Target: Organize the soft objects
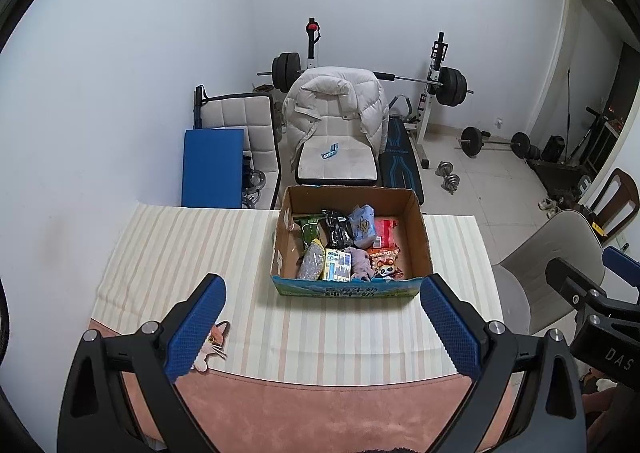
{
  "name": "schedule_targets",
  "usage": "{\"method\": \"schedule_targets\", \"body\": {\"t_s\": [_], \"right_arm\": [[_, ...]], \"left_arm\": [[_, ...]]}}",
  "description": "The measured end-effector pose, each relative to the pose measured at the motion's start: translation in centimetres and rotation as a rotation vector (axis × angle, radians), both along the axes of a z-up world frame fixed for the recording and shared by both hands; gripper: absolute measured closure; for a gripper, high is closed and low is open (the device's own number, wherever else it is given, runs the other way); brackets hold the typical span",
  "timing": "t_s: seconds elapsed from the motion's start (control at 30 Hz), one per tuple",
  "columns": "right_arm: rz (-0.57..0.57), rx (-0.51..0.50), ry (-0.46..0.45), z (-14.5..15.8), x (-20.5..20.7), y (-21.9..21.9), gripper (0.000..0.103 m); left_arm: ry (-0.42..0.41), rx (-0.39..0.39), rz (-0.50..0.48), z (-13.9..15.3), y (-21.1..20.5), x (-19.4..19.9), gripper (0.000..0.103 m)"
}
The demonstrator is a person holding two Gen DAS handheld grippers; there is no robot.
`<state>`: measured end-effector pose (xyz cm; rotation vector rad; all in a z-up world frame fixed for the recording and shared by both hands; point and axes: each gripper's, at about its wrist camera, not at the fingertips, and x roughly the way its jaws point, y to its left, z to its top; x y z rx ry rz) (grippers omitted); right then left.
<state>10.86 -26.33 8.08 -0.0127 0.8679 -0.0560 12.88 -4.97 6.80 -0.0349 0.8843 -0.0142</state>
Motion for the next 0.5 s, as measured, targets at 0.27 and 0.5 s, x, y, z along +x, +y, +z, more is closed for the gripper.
{"method": "schedule_targets", "body": {"t_s": [0.27, 0.5], "right_arm": [[-0.001, -0.003, -0.010, 0.27, -0.28, 0.01, 0.000], [-0.001, -0.005, -0.017, 0.66, 0.01, 0.10, 0.000]], "left_arm": [[-0.002, 0.002, -0.003, 0.12, 0.06, -0.09, 0.003], [-0.008, 0.003, -0.004, 0.23, 0.05, -0.16, 0.003]]}}
